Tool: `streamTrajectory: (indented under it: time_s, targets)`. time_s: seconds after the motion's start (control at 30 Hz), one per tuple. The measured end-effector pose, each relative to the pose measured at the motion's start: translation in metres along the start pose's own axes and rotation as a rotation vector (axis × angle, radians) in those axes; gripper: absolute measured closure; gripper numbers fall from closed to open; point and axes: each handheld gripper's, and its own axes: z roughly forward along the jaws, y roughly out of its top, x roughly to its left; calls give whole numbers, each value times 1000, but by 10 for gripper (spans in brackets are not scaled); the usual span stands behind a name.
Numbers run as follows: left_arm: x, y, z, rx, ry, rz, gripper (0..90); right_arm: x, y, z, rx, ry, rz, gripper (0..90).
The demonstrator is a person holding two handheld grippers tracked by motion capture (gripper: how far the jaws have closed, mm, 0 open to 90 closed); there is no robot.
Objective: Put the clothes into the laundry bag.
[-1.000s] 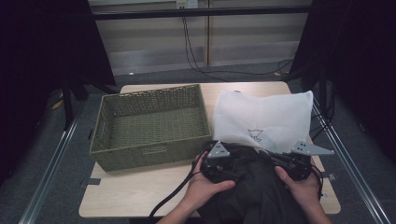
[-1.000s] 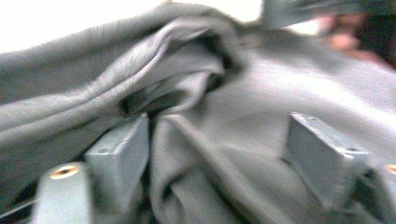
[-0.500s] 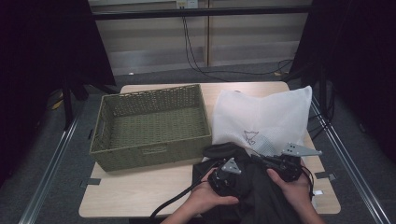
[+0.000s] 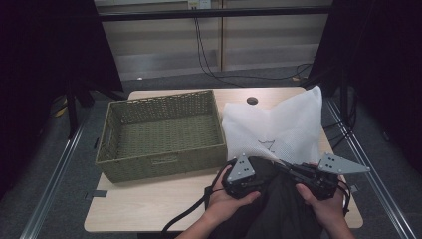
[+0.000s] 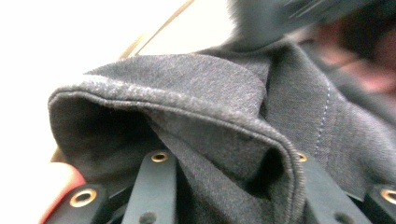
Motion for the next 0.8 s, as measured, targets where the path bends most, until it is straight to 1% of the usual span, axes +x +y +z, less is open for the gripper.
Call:
streamTrajectory:
  time_s: [0.03, 0.07, 0.1, 0.13, 0.17, 0.2, 0.23, 0.27, 0.3, 0.33, 0.37, 0.4, 0.43, 0.47, 0.5, 0.53, 0.57, 0.6, 0.63, 0.7, 0.73, 0.77, 0.8]
  targets:
    - [8, -10, 12, 89, 59, -73, 687, 0, -3, 0, 9, 0, 6, 874]
    - [8, -10, 12, 89, 59, -73, 682, 0, -3, 0, 9, 0, 6, 874]
    - [24, -25, 22, 125, 68, -223, 670, -4, -13, 4, 47, -21, 18, 875]
    - [24, -25, 22, 125, 68, -223, 656, -4, -13, 4, 47, -21, 18, 875]
    - [23, -18, 16, 109, 57, -228, 627, -10, -23, 8, 71, -40, 45, 875]
    - [23, -18, 16, 109, 57, -228, 577, -10, -23, 8, 71, -40, 45, 875]
    - [18, -12, 2, 92, 4, -194, 513, -17, -27, 9, 76, -65, 72, 875]
    - [18, -12, 2, 92, 4, -194, 460, -17, -27, 9, 76, -65, 72, 875]
    - [15, -11, -20, 55, -91, -188, 420, -20, -27, 8, 68, -72, 82, 875]
    - [15, -11, -20, 55, -91, -188, 400, -20, -27, 8, 68, -72, 82, 875]
    - [13, -11, -43, 2, -115, -170, 412, -21, -27, 7, 67, -78, 82, 875]
    - [13, -11, -43, 2, -115, -170, 410, -21, -27, 7, 67, -78, 82, 875]
    - [13, -12, -58, -5, -129, -150, 396, -22, -28, 8, 68, -80, 83, 875]
    - [13, -12, -58, -5, -129, -150, 367, -22, -28, 9, 67, -81, 88, 874]
    - [13, -16, -60, 26, -183, -182, 312, -21, -29, 11, 67, -83, 90, 874]
    - [13, -16, -60, 26, -183, -182, 258, -21, -29, 11, 67, -83, 90, 874]
    - [4, -21, -51, 64, -221, -189, 211, -20, -29, 13, 70, -85, 81, 874]
    - [4, -21, -51, 64, -221, -189, 156, -20, -29, 13, 70, -85, 81, 874]
    - [-9, -26, -37, 137, -207, -140, 117, -19, -29, 15, 73, -91, 84, 874]
    - [-20, -29, -20, 223, -157, -89, 65, -17, -32, 18, 76, -88, 91, 875]
    - [-20, -29, -20, 223, -157, -89, 59, -17, -32, 18, 76, -88, 91, 875]
    - [-30, -33, -5, 301, -44, -35, 64, -16, -36, 23, 89, -85, 93, 875]
    - [-30, -33, -5, 301, -44, -35, 100, -15, -38, 25, 101, -84, 91, 875]
